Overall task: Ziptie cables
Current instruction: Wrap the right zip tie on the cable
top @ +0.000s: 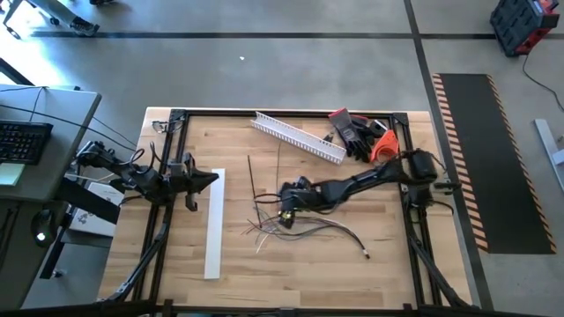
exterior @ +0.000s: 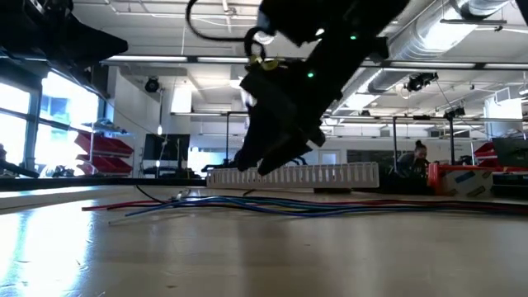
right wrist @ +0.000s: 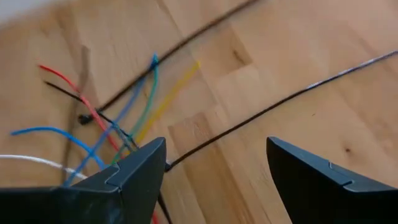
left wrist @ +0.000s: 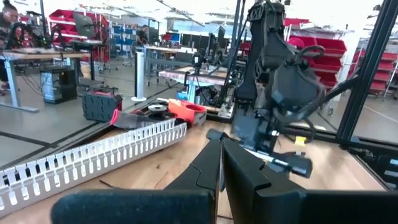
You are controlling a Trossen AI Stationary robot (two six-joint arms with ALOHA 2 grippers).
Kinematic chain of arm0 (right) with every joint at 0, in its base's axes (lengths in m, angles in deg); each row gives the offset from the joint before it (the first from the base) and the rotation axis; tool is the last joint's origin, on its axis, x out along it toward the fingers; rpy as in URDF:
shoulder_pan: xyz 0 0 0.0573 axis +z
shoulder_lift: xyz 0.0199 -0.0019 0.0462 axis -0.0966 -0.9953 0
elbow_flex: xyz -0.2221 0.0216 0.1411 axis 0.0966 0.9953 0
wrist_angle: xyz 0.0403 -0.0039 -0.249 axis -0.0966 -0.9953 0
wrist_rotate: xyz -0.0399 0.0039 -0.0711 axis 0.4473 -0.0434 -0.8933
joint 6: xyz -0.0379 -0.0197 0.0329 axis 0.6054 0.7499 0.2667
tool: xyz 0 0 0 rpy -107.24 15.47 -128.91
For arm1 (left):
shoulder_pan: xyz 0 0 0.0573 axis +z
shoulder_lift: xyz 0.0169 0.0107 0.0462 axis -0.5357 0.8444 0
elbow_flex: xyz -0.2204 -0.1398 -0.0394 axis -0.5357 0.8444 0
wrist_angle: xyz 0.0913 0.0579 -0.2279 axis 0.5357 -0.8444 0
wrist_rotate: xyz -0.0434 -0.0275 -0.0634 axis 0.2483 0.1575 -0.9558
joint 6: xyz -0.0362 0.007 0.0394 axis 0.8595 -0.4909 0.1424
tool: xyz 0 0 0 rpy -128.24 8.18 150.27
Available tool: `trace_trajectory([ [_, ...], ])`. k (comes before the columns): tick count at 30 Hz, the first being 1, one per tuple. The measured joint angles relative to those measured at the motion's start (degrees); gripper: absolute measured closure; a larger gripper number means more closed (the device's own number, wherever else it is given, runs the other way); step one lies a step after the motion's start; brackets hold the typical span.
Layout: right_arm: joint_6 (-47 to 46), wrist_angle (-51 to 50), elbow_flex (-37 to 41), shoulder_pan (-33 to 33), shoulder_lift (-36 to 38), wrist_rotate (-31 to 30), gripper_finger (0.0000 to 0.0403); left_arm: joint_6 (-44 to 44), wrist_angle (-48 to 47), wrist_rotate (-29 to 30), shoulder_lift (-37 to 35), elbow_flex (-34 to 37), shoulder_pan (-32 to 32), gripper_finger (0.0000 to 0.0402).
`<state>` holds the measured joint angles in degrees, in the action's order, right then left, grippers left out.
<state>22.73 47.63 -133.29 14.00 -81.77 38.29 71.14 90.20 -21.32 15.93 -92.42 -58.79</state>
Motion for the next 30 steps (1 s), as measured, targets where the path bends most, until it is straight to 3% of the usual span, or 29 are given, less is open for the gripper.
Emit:
trace_trajectory([
  [5, 1.17, -6.63, -6.65, 0.04, -5.15, 1.77, 0.0139, 0.62, 0.09, -0.01, 2.11, 0.0, -0.02, 0.0401],
  [10, 0.17, -7.14, -6.99, 0.02, -6.77, 1.88, 0.0165, 1.38, 1.29, 0.91, 5.17, 0.01, 0.03, 0.0401],
  [14, -1.65, -8.54, -6.53, -0.32, -6.72, 1.6, 0.0238, 0.74, 5.75, 0.97, 9.54, 0.02, 0.03, 0.0401],
  [20, -0.57, -10.76, -6.6, -0.6, -6.33, 0.16, 0.0387, -1.01, 16.61, 0.99, 21.35, 0.02, 1.8, 0.0401],
  [26, -0.18, -24.53, -11.94, 0.29, -6.33, -3.7, 0.0401, -4.33, 28.55, -5.72, 35.66, -0.35, 6.65, 0.0401],
  [30, -1.08, -33.16, -15.4, 0.89, -6.33, -4.13, 0.0402, -6.64, 30.73, -11.46, 45.07, -3.82, 11.24, 0.0379],
])
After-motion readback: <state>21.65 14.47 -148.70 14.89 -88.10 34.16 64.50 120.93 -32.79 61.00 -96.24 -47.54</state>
